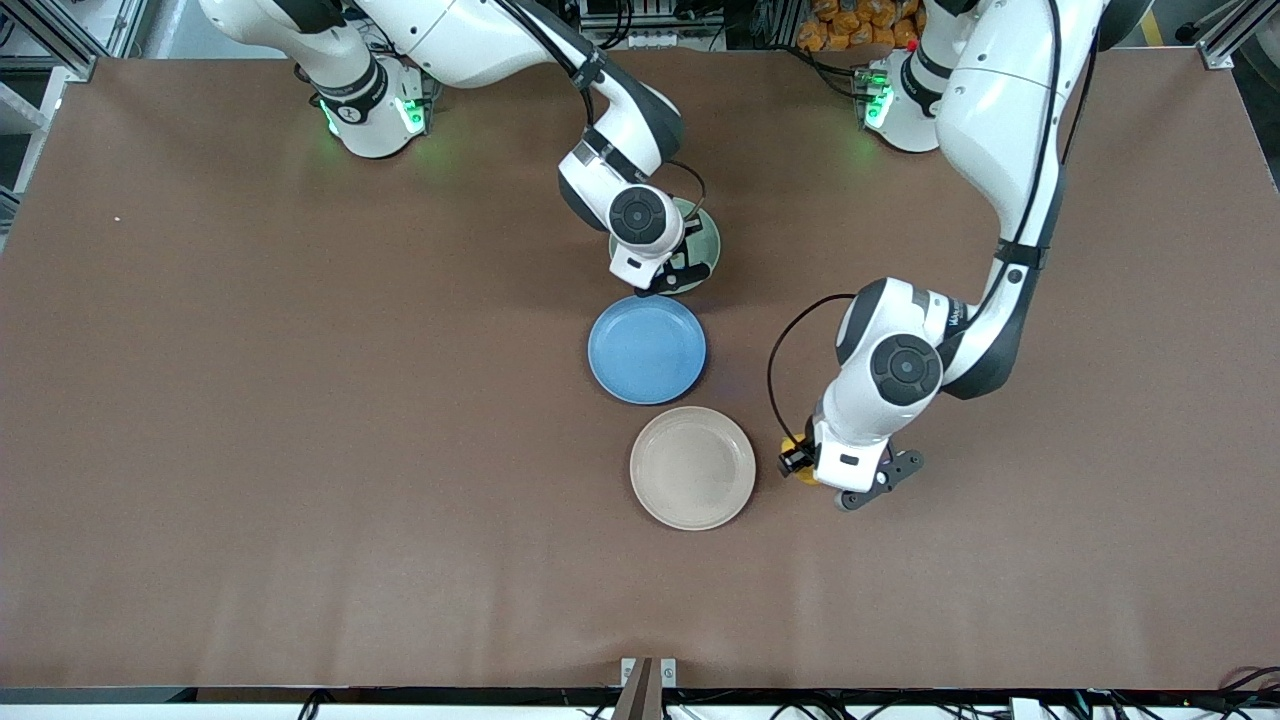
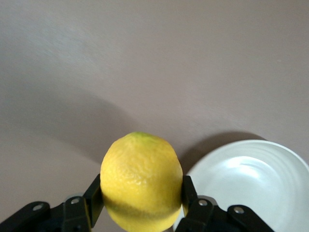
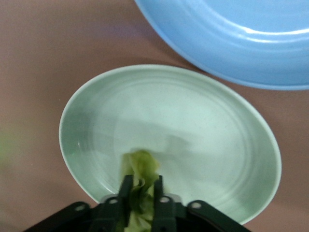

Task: Place lemon and lettuce in plates
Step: 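Release the lettuce on the green plate while the left gripper lowers lemon onto cream plate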

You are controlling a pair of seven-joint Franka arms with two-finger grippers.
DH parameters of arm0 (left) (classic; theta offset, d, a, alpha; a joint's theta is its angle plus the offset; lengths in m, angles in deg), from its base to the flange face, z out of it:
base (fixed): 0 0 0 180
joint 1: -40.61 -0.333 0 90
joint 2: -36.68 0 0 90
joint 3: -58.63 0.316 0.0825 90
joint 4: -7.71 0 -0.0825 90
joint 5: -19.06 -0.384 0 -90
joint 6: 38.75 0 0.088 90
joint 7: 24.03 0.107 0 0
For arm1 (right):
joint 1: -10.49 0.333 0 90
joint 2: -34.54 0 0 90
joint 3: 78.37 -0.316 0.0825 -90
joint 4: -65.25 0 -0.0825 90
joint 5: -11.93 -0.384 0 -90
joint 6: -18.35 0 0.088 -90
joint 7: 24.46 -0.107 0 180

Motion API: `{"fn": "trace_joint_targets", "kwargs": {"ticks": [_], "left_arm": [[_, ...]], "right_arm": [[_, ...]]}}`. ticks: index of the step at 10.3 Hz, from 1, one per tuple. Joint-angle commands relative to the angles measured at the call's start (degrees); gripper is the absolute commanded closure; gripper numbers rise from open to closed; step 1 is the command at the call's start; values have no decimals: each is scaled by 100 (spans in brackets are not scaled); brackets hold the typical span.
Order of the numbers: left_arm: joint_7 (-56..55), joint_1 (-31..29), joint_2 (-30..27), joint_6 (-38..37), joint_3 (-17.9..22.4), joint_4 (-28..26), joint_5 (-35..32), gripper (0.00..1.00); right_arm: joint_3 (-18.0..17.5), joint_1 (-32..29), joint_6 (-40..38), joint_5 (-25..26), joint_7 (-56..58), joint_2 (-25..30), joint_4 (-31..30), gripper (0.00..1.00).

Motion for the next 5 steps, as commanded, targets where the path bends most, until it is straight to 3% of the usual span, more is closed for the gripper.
{"fn": "trace_joint_targets", "kwargs": {"ticks": [1,3,5], "left_arm": [[-124,136,13,408,52,-38,379,87],[-159,355,101,786,52,-38,730,86],[-448,592,250,1234,60,-55,758,86]], "right_arm": [[21,-71,-111,-57,-84,-53,194,0],[21,-194,-626,-49,-92,-26,412,0],[30,-518,-1775,-40,-110,8,878,0]]}}
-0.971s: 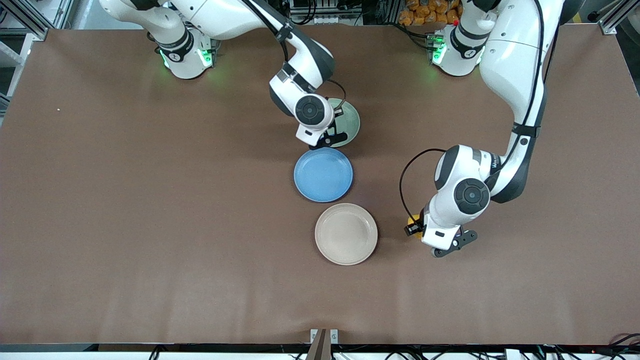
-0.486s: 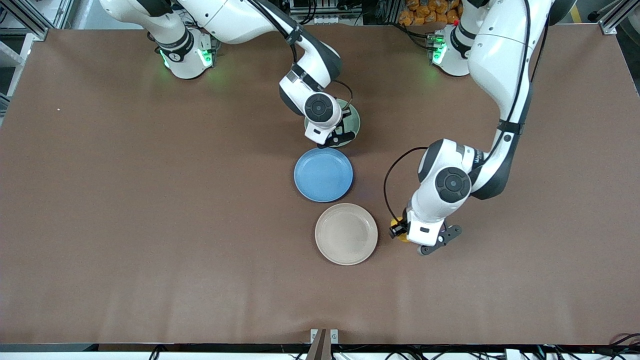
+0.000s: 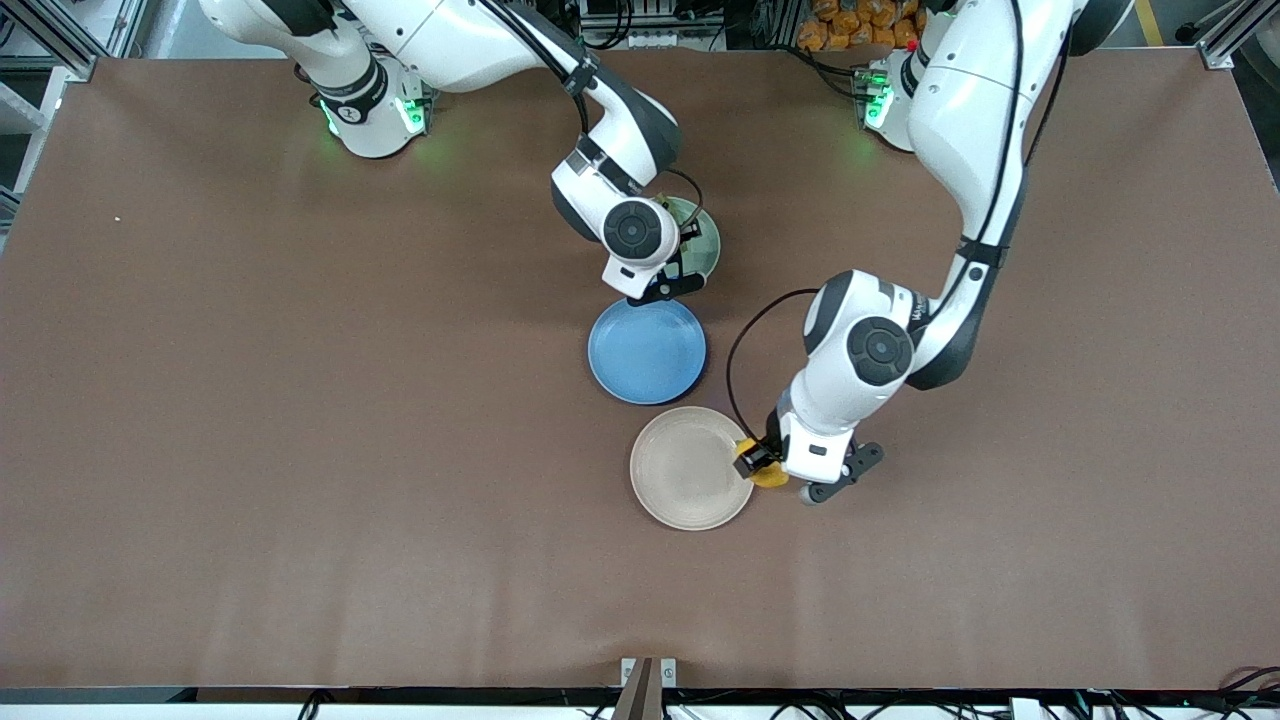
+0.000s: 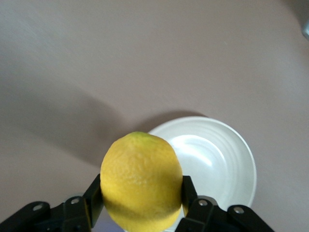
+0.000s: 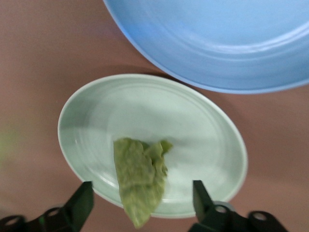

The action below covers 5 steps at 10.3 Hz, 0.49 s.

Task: Place lemon and lettuce in plates
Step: 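Release the lettuce on the green plate while the left gripper lowers lemon onto cream plate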

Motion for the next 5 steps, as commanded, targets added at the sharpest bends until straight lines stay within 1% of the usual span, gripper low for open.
{"fn": "trace_joint_targets", "kwargs": {"ticks": [1,2,3,4,5], "left_arm": [[-427,351,186,651,65,-15,124,86],[-577,475,282,906,73,-6,106,86],[-631,580,344,1083,91,-6,88,72],[-614,599,371,1128,108,-6,71,27],[-570,634,336,1129,143,-14,-51,0]], "right_arm": [[-35,-438,-1197,-40,-85,9,543,0],[-35,-684,-1611,-14,-67,9,754,0],[-35,-921,-2015,4,-50,9,991,0],[-35,-1184,-2307,13,-32,9,1193,0],[-17,-1413,-2501,65,-32,18,1291,0]]}}
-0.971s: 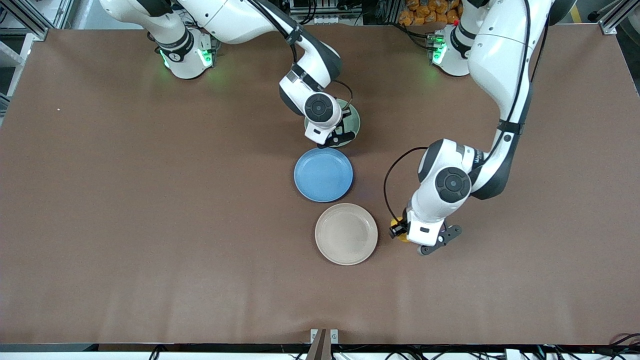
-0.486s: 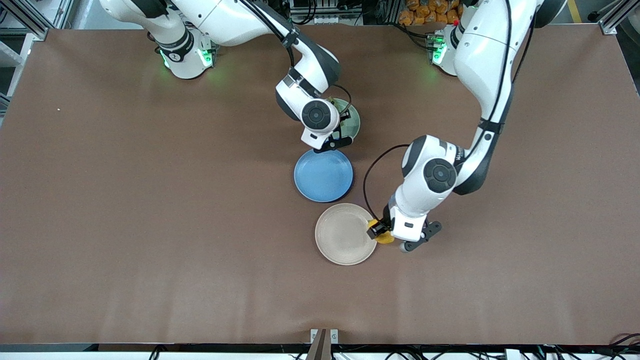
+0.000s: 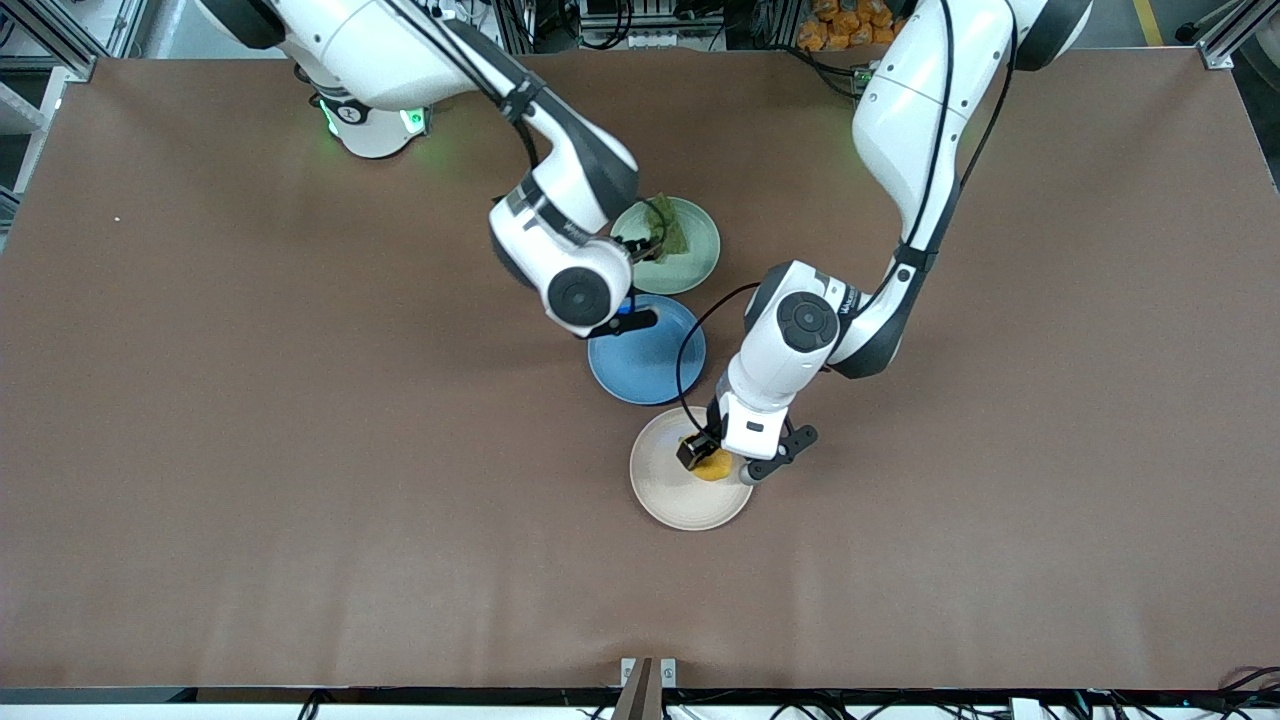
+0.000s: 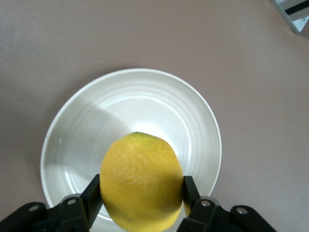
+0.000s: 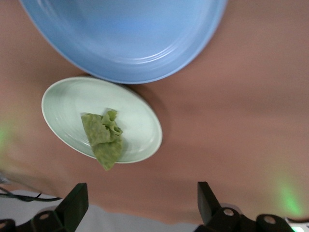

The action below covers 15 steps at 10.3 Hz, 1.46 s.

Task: Place lemon and lettuce in plates
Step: 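Release the lettuce on the green plate while the left gripper lowers lemon onto cream plate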

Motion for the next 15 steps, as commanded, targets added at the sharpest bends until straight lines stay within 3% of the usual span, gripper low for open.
{"fn": "trace_joint_targets", "kwargs": {"ticks": [1,3,7,12,15], "left_arm": [[-20,28,-68,79,108,2,-444,0],[-3,-51,-139,-43,134,-50,-553,0],[392,-525,-499,-1388,160,-50,-1107,0],[1637,-1534,-850,-2127,152,-50,-1107,0],[2472,-2115,-965,-2452,160,-42,-1107,0]], "right_arm": [[-56,-526,-569,332,-38,95,252,0],[-74,-983,-895,939,-3,358,261,0],[-65,-1442,-1002,2468,285,754,287,0],[-13,-2557,-1116,2575,2032,1439,296,0],[14,-3147,-1440,2549,2343,1966,252,0]]}}
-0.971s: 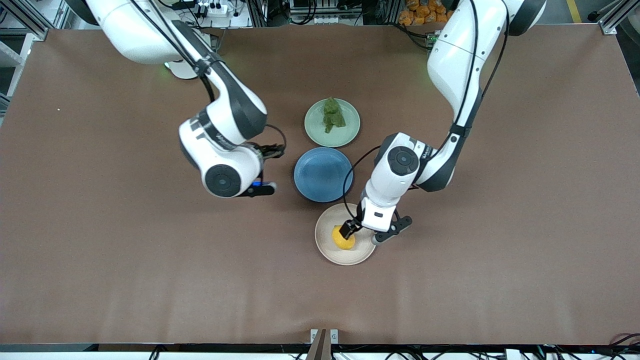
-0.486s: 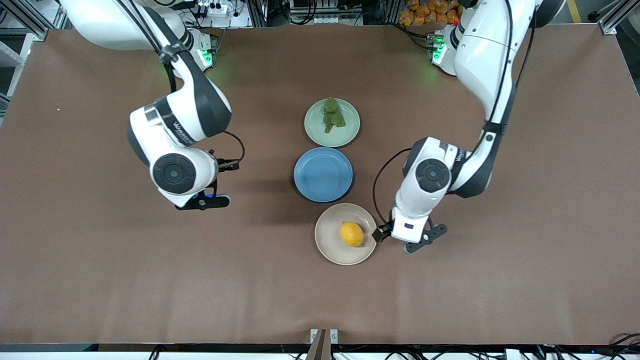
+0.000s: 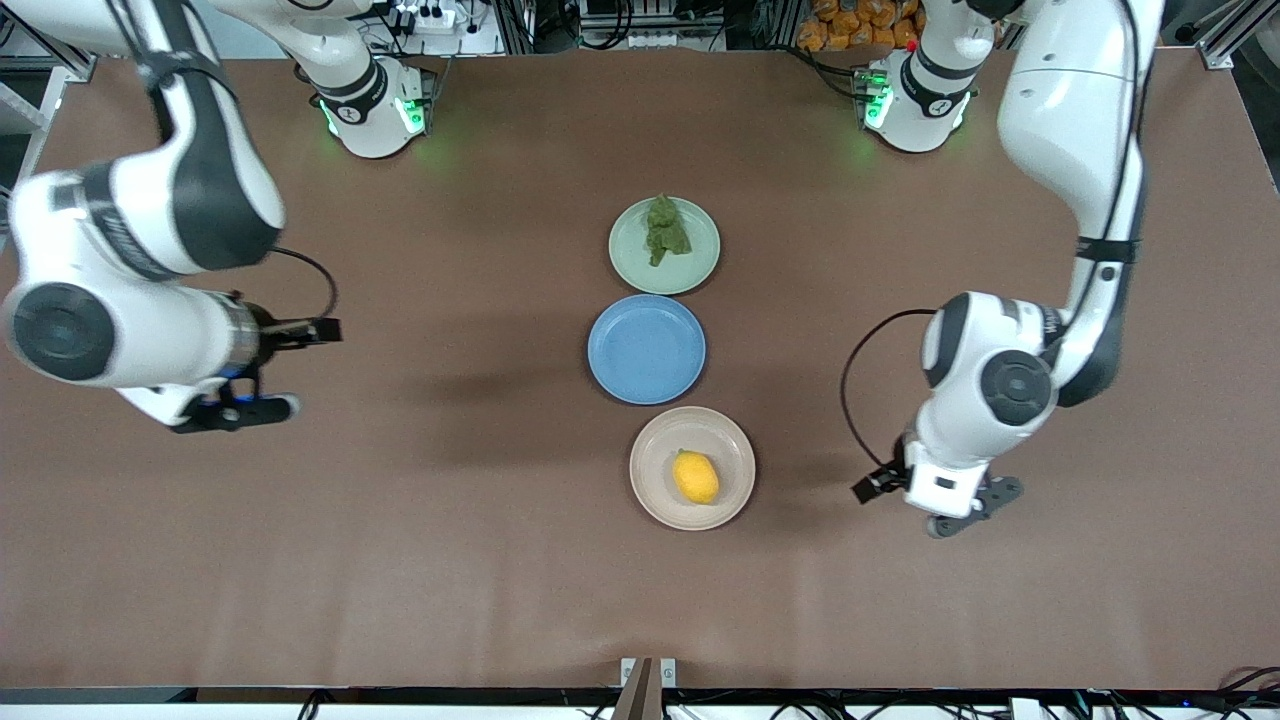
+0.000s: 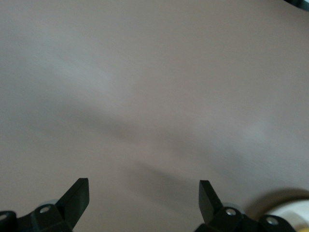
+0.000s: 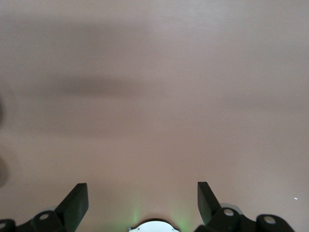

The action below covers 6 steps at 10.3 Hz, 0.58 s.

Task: Place lemon and lettuce in plates

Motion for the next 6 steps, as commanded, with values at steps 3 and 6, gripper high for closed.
{"fn": "trace_joint_targets", "kwargs": {"ticks": [3,6], "left_arm": [[907,-539,-257,-324,-66,-105,-142,0],[828,-549,-309,-333,-84,-158,-98,0]], "right_arm": [[62,-146,-284,105,88,1038,-206,0],[842,283,-355,0,71,1593,-223,0]]}}
